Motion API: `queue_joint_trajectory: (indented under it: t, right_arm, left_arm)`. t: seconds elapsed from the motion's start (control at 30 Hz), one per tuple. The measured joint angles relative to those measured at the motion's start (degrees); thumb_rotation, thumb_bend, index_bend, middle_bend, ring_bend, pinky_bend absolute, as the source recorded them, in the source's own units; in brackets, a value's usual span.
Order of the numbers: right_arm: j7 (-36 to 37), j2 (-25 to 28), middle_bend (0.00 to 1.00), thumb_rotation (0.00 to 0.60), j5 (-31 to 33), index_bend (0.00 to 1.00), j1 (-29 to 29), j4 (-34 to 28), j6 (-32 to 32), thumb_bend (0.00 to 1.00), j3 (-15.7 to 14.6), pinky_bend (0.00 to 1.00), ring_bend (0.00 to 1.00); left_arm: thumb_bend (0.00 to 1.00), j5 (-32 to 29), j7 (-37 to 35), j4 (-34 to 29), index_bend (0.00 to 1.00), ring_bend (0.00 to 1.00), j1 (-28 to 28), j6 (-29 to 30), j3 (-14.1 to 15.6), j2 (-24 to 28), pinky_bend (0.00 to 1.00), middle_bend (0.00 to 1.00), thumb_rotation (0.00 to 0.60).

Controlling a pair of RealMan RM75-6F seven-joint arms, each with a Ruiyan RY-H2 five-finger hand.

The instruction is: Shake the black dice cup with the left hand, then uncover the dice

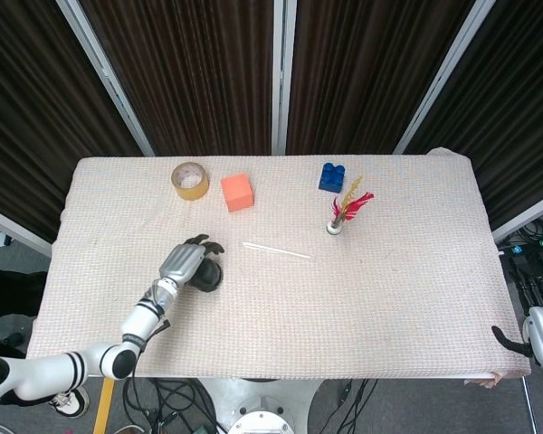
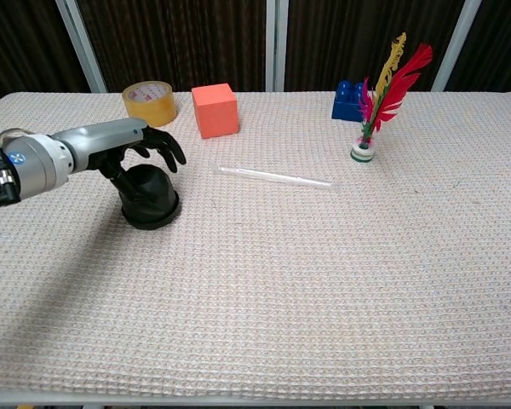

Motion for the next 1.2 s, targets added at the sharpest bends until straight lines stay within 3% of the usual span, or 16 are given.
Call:
queue_joint_trajectory:
  t: [0.3, 0.83, 1.2]
  right_arm:
    - [-0.09, -0.04, 0.02, 0.6, -0.02, 0.0, -0.05, 0.0, 0.06, 0.17, -0.03, 0.0, 0.0]
    - [-0.2, -0.01, 0.02, 0.6, 0.05, 0.0, -0.01, -0.09, -0.01, 0.17, 0.01, 0.0, 0.0]
    - [-0.08, 0.03, 0.02, 0.6, -0.04, 0.0, -0.09, -0.09, 0.19, 0.17, 0.01, 0.0, 0.0]
  left_arm:
    - [0.1, -0.31, 0.12, -0.9, 0.28, 0.08, -0.19, -1.33, 0.14, 1.56, 0.16, 0.32, 0.6]
    - [0.1, -1.08, 1.42, -0.99, 0.32, 0.16, -0.17, -0.35, 0.0, 2.04, 0.2, 0.45, 0.6]
    - [0.1, 0.75, 2.16, -4.78, 0.33, 0.18, -0.15, 1.54, -0.52, 3.98, 0.2, 0.47, 0.6]
